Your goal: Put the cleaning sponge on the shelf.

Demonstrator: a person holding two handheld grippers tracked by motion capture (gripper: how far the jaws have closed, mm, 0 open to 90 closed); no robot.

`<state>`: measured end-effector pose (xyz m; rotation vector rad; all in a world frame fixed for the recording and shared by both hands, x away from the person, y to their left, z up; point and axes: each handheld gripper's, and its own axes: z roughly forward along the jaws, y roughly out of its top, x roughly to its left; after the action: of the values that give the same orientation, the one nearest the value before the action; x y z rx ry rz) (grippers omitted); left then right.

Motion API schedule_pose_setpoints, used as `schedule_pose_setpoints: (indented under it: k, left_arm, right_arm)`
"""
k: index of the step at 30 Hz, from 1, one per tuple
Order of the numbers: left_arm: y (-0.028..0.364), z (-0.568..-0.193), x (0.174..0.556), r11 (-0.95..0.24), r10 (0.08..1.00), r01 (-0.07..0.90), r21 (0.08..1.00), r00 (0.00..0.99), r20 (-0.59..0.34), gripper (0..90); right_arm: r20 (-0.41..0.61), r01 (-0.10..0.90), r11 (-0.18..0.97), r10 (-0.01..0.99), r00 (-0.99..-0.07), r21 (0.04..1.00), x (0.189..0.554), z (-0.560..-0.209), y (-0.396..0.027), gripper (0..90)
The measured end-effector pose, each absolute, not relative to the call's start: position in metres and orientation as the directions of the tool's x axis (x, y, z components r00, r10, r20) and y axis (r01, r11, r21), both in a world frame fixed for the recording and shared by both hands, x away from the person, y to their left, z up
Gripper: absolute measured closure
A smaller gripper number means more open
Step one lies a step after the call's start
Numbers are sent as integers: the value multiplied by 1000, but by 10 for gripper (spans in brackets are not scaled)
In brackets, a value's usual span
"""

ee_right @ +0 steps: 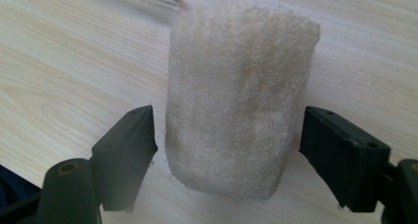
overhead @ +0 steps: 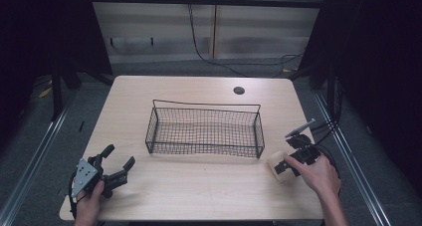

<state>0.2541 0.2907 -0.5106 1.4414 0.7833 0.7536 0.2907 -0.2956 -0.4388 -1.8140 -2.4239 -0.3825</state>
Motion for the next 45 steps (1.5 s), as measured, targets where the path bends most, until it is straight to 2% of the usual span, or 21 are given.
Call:
schedule_pose_setpoints:
  k: [17, 18, 26, 45]
  left_arm:
    - [290, -511, 254, 6, 833, 20, 1000, 553, -16, 155]
    - [291, -511, 254, 0, 832, 21, 1000, 554, -12, 155]
    - [290, -511, 254, 6, 833, 20, 1000, 553, -16, 155]
    - [290, -511, 254, 7, 826, 21, 1000, 564, -18, 155]
  right_arm:
    - [183, 958, 278, 941, -285, 62, 299, -452, -290, 241]
    - [175, 956, 287, 940, -293, 54, 299, -453, -289, 277]
    - [189, 958, 286, 940, -285, 24, 299, -453, -288, 294]
    - [271, 965, 252, 926, -261, 70, 291, -439, -298, 295]
